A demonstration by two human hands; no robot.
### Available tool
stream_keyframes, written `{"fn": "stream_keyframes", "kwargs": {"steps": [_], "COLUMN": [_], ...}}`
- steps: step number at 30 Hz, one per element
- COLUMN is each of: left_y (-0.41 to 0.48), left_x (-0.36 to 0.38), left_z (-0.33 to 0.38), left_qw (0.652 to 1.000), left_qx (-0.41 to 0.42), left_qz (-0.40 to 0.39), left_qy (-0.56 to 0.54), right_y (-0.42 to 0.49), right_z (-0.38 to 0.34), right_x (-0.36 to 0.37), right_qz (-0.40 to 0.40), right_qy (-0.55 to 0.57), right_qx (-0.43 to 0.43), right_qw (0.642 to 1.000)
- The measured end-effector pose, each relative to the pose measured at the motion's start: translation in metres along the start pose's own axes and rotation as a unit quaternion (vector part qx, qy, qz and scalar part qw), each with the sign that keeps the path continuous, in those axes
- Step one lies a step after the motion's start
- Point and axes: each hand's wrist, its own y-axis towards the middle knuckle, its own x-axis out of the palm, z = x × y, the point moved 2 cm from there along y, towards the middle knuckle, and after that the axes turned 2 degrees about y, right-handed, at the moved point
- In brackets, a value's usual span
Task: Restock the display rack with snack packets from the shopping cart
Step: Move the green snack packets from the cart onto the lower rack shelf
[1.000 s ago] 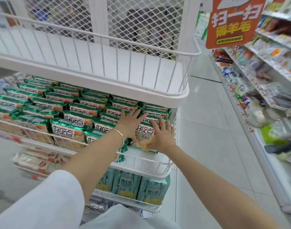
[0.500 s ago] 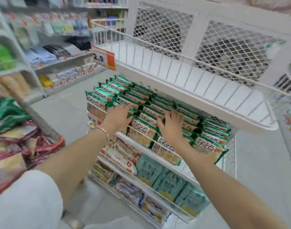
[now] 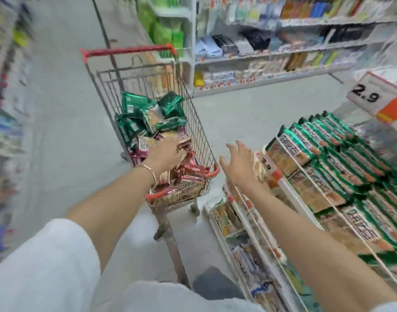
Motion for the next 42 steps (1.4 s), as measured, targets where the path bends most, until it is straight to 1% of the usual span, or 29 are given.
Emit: {"fn": "stream_keyframes", "kwargs": {"steps": [6, 10, 14, 16, 17, 18, 19, 20, 21, 23, 24, 25, 27, 28, 30, 32, 33, 34, 35, 36, 37, 39, 40, 41, 42], "left_y": [0.015, 0.051, 0.091, 0.110, 0.119, 0.128, 0.136, 0.142, 0.149, 0.159, 0.163, 0.166, 0.173, 0.177, 0.188, 0.201, 0.208, 0.214, 0.219, 0.222, 0.225, 0.223, 0.222, 0.219, 0.216], "left_x": [0.002, 0.004, -0.002, -0.001, 0.001, 0.005, 0.009, 0.013, 0.017, 0.024, 0.027, 0.030, 0.034, 0.034, 0.036, 0.038, 0.039, 0.041, 0.043, 0.045, 0.046, 0.050, 0.052, 0.054, 0.053], "left_z": [-0.089, -0.134, -0.162, -0.169, -0.172, -0.176, -0.179, -0.180, -0.182, -0.186, -0.187, -0.187, -0.186, -0.185, -0.184, -0.182, -0.182, -0.181, -0.180, -0.178, -0.176, -0.170, -0.168, -0.167, -0.167], "left_qw": [0.994, 0.983, 0.968, 0.964, 0.962, 0.959, 0.955, 0.950, 0.946, 0.939, 0.936, 0.934, 0.931, 0.930, 0.922, 0.897, 0.880, 0.863, 0.846, 0.826, 0.800, 0.751, 0.719, 0.679, 0.645], "left_qx": [-0.099, -0.167, -0.222, -0.233, -0.237, -0.244, -0.252, -0.261, -0.269, -0.280, -0.282, -0.281, -0.275, -0.272, -0.275, -0.295, -0.305, -0.312, -0.315, -0.315, -0.317, -0.307, -0.301, -0.304, -0.307], "left_qz": [-0.007, -0.017, -0.009, -0.009, -0.009, -0.006, -0.003, -0.001, 0.001, -0.001, -0.004, -0.006, -0.012, -0.014, -0.013, -0.007, -0.004, -0.011, -0.032, -0.060, -0.099, -0.183, -0.213, -0.225, -0.221], "left_qy": [-0.041, -0.072, -0.113, -0.131, -0.138, -0.147, -0.159, -0.169, -0.179, -0.201, -0.212, -0.221, -0.238, -0.246, -0.273, -0.331, -0.364, -0.397, -0.429, -0.464, -0.499, -0.555, -0.589, -0.629, -0.663], "right_y": [0.070, 0.130, 0.201, 0.239, 0.257, 0.274, 0.288, 0.302, 0.315, 0.333, 0.340, 0.344, 0.355, 0.356, 0.353, 0.342, 0.337, 0.332, 0.328, 0.325, 0.324, 0.328, 0.330, 0.334, 0.337], "right_z": [-0.061, -0.083, -0.108, -0.114, -0.116, -0.119, -0.122, -0.124, -0.126, -0.126, -0.124, -0.120, -0.104, -0.096, -0.085, -0.077, -0.073, -0.071, -0.072, -0.074, -0.077, -0.086, -0.094, -0.102, -0.112], "right_x": [0.067, 0.106, 0.131, 0.148, 0.156, 0.163, 0.167, 0.176, 0.183, 0.199, 0.207, 0.211, 0.228, 0.231, 0.226, 0.207, 0.197, 0.186, 0.177, 0.170, 0.167, 0.167, 0.168, 0.171, 0.171], "right_qz": [-0.091, -0.137, -0.167, -0.185, -0.197, -0.201, -0.211, -0.224, -0.231, -0.235, -0.231, -0.248, -0.277, -0.278, -0.242, -0.201, -0.195, -0.202, -0.227, -0.265, -0.304, -0.366, -0.387, -0.402, -0.413], "right_qy": [0.000, 0.009, 0.020, 0.024, 0.050, 0.109, 0.182, 0.251, 0.306, 0.368, 0.385, 0.390, 0.407, 0.403, 0.421, 0.409, 0.400, 0.401, 0.392, 0.388, 0.393, 0.439, 0.462, 0.476, 0.480], "right_qx": [-0.076, -0.093, -0.035, -0.014, 0.020, 0.080, 0.157, 0.229, 0.280, 0.357, 0.373, 0.377, 0.363, 0.356, 0.352, 0.318, 0.287, 0.246, 0.206, 0.172, 0.152, 0.147, 0.150, 0.143, 0.126], "right_qw": [0.993, 0.986, 0.985, 0.982, 0.979, 0.970, 0.947, 0.914, 0.880, 0.826, 0.812, 0.803, 0.791, 0.796, 0.800, 0.831, 0.848, 0.859, 0.867, 0.866, 0.855, 0.807, 0.784, 0.769, 0.764]}}
